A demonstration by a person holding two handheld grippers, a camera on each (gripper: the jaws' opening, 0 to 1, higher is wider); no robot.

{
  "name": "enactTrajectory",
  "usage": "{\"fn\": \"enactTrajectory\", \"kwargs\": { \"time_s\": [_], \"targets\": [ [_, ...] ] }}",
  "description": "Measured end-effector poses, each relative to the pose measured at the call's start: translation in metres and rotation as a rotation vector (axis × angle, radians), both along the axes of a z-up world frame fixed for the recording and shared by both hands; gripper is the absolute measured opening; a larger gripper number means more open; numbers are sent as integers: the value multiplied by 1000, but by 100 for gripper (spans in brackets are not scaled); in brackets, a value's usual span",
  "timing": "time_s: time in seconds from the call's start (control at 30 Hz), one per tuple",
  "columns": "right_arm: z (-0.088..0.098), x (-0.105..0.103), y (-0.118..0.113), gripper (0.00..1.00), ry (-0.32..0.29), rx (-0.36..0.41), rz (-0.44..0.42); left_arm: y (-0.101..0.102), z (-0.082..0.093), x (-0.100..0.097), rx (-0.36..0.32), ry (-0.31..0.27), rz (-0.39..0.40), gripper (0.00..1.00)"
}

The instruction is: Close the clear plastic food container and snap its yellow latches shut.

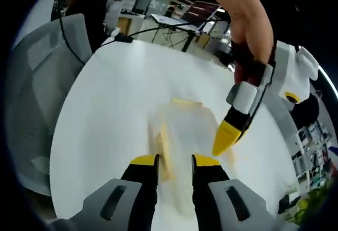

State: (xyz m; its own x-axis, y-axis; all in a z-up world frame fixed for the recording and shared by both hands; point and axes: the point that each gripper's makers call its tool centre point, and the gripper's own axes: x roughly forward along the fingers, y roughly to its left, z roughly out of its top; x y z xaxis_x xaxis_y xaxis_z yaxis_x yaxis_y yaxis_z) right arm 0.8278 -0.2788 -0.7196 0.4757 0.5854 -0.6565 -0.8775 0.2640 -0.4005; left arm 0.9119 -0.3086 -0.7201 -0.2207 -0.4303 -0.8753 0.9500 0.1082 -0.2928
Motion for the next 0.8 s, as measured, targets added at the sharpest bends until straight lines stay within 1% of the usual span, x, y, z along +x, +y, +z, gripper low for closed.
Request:
{"fn": "enactTrajectory", "kwargs": {
  "time_s": [0.1, 0.23, 0.27, 0.3, 0.37, 0.4, 0.43, 0.47, 0.5, 0.63, 0.67, 0.8],
  "targets": [
    [-1, 0, 0, 21, -24, -21, 6, -1, -1, -1, 41, 21, -23, 29],
    [-1, 1, 0, 22, -40, -33, 4, -2, -2, -1, 92, 41, -50, 29],
    [-2, 1, 0, 22, -45, -36, 4, -2, -2, -1, 96, 43, -52, 30],
    [-2, 1, 0, 22, -54, -43, 7, -2, -3, -2, 113, 56, -57, 30],
    [-2, 0, 0, 22, -63, -52, 10, -1, -6, -6, 136, 81, -62, 34],
    [-2, 1, 0, 22, -70, -57, 11, -3, -7, -5, 138, 77, -76, 35],
    [-2, 1, 0, 22, -76, -64, 14, -3, -7, -7, 145, 85, -63, 37],
    [-2, 1, 0, 22, -80, -67, 15, -4, -7, -7, 146, 75, -85, 37],
    [-2, 1, 0, 22, -82, -69, 15, -4, -7, -7, 149, 77, -88, 37],
    [-3, 1, 0, 22, -95, -75, 22, -2, -9, -6, 156, 97, -81, 36],
    [-4, 1, 0, 22, -106, -84, 25, -2, -8, -7, 151, 98, -86, 35],
    [-5, 1, 0, 22, -113, -87, 18, -2, -9, -8, 138, 102, -77, 34]
  ]
}}
